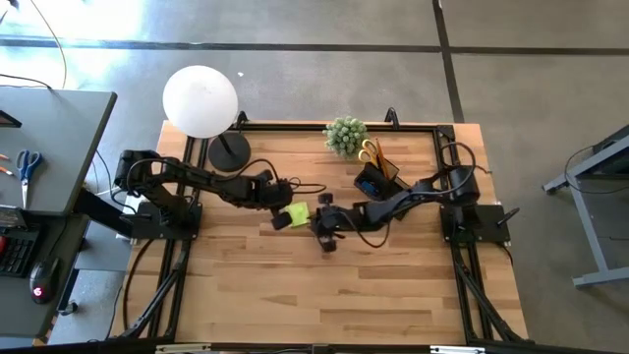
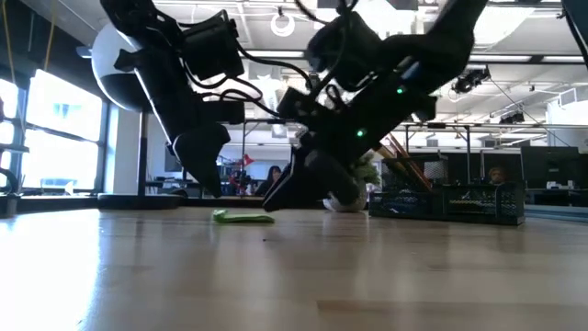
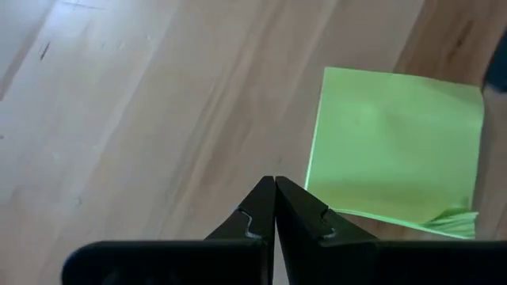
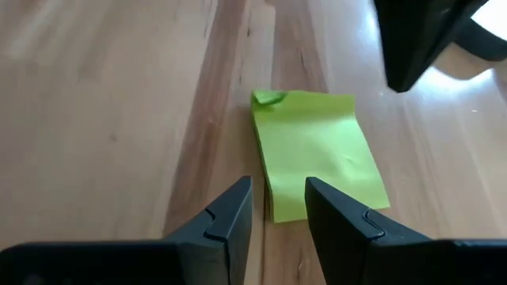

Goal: Pick and place office supplies into organizer
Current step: Put the green sticky notes into the desk organizer

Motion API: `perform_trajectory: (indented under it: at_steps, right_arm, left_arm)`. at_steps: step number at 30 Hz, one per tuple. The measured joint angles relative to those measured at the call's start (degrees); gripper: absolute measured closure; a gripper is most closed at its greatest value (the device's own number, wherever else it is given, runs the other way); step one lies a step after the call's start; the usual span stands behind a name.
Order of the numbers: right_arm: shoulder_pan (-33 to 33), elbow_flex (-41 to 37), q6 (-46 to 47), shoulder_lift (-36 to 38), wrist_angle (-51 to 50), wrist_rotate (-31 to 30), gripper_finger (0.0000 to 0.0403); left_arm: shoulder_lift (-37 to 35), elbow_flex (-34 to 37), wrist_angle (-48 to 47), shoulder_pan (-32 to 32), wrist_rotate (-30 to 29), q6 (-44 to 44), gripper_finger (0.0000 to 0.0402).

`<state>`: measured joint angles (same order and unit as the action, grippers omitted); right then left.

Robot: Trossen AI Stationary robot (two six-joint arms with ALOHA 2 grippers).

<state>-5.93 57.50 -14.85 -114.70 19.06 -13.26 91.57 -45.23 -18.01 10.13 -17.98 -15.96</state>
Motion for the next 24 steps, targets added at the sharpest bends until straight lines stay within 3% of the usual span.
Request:
perform_trajectory:
  at_steps: [4, 8, 19, 24]
  right_arm:
    - [0.48, 3.48, -1.88, -1.84, -4.15, 0.31, 0.0290]
    - [0.46, 4.43, -3.79, -1.90, -7.21, -0.93, 0.0290]
    - [0.69, 4.76, -7.08, -5.03, -3.92, -1.34, 0.0290]
    - [-0.11, 4.73, -7.04, -5.76, -2.63, -6.14, 0.0290]
  left_arm:
    - [0.00, 0.00, 0.27, 0.00, 0.93, -1.00, 0.0399]
    - [0.00, 0.00, 1.94, -0.02, 6.23, -1.36, 0.0399]
    - [1.37, 0.00, 2.94, -0.02, 8.17, -2.50, 0.0399]
    - [4.14, -0.01, 5.29, -0.02, 10.18, -2.45, 0.0399]
